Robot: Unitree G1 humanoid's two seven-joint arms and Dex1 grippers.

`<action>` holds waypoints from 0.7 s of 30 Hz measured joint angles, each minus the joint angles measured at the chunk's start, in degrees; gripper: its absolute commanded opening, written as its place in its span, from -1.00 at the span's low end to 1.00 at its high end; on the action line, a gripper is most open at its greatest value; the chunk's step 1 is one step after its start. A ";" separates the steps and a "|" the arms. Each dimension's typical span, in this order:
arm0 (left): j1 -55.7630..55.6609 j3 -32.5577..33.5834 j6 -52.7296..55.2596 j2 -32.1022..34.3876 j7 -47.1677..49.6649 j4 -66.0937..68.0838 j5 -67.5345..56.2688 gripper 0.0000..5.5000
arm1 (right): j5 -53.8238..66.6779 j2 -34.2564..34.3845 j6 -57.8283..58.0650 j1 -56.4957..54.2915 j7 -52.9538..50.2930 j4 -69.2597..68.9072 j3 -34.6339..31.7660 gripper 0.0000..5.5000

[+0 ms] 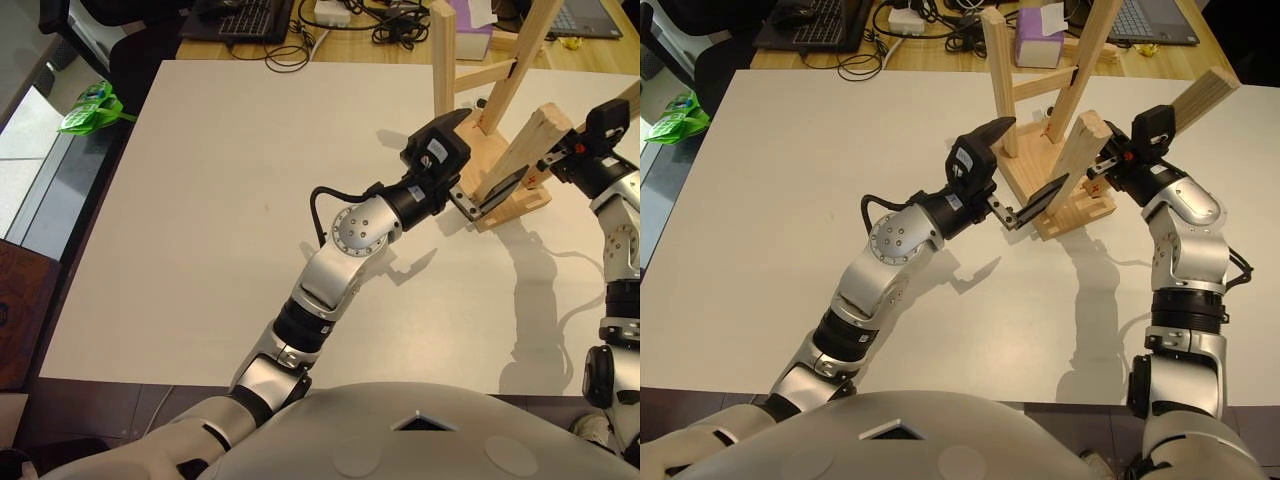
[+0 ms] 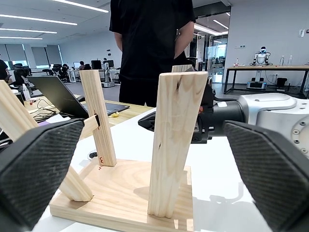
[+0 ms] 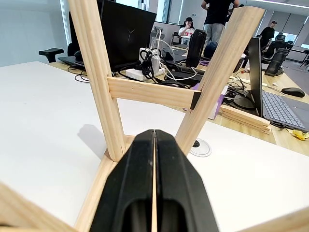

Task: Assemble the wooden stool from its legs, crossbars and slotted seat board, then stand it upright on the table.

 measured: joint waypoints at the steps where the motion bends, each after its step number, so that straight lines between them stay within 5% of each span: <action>1: 0.00 -0.08 0.00 0.00 0.05 0.00 0.01 0.96 | 0.33 0.35 -0.67 0.01 0.12 0.21 -0.48 -0.99; 12: 1.87 4.54 0.34 1.16 0.89 -3.08 -0.19 0.96 | 12.46 -0.06 -0.04 -11.17 -5.22 -12.14 -12.60 -0.99; 21: 2.61 6.42 1.05 2.54 0.07 -4.45 -0.56 0.96 | -0.17 -9.79 -5.43 -37.55 -22.57 12.20 -14.55 -0.99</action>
